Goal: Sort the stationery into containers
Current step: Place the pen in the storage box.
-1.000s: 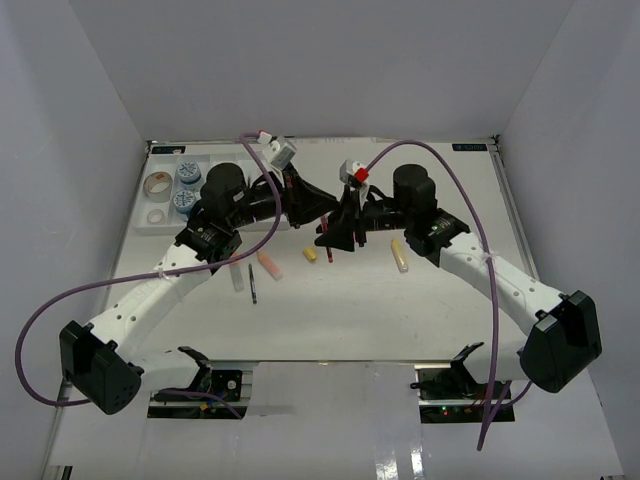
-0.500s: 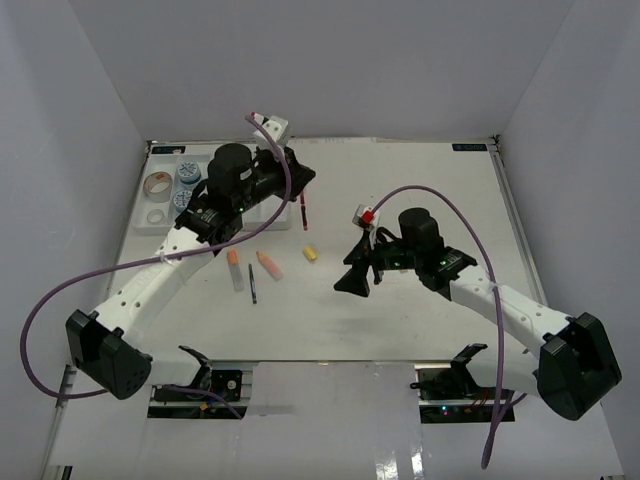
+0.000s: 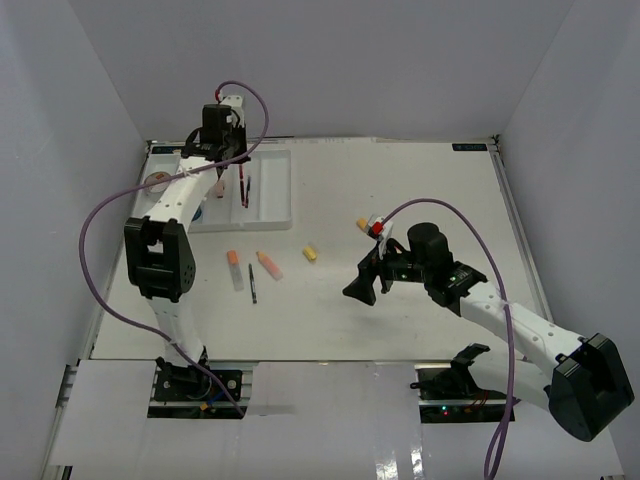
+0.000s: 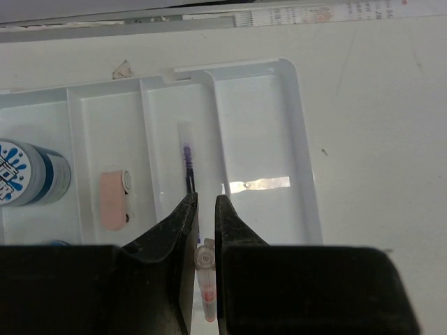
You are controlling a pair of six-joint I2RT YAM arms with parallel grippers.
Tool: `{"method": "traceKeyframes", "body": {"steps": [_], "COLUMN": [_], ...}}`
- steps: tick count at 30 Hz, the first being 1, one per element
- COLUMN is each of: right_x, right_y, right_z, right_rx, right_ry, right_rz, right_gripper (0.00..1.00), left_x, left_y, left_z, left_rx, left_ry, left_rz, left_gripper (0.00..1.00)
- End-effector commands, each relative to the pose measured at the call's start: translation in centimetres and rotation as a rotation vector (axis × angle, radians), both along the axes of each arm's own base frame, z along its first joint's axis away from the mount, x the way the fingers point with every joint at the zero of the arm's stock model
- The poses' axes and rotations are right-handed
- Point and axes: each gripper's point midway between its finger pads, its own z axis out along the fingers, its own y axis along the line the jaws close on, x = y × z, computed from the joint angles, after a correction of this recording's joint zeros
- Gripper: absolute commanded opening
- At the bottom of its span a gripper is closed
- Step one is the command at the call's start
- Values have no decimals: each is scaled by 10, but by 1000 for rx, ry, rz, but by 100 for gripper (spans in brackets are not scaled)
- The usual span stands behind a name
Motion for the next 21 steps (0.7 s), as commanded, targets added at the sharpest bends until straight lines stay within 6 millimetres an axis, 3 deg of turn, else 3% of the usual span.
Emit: {"method": "traceKeyframes", "body": {"steps": [1,2,3,9,10,13,14,18,21], "right_x": [1,-1,-2,-1,-1,0,1,2,4], "right_y": [-1,-1,-1,-4,-3,-3,-3,-5,-6], "right_z": [4,3,1,-7,-7,-9,-9,-7,-3], "right_rx": [15,15,12,-4,-5,-13,-13,-20,-18], "right_ry": [-16,-11,-10,2,4,11,14,7,-4], "right_rz": [-4,-1,0,-12,-14,-15,-17,-30,-42], "right_gripper": [97,97,97,97,97,97,97,97,97], "left_x": [14,22,29,54,56,61,62,64,63], "left_y": [6,7,7,11,11,14,15,16,13], "left_z": [8,11,-6,-37,-51,-66,-67,-66,-53], "left_rx": [-1,0,6,9,13,12,8,-6,-31], "left_ry": [3,-9,22,74,98,122,125,123,102], "left_rz": [-4,1,2,17,19,39,45,56,53], "left_gripper": [0,0,0,0,1,25,37,58,71]}}
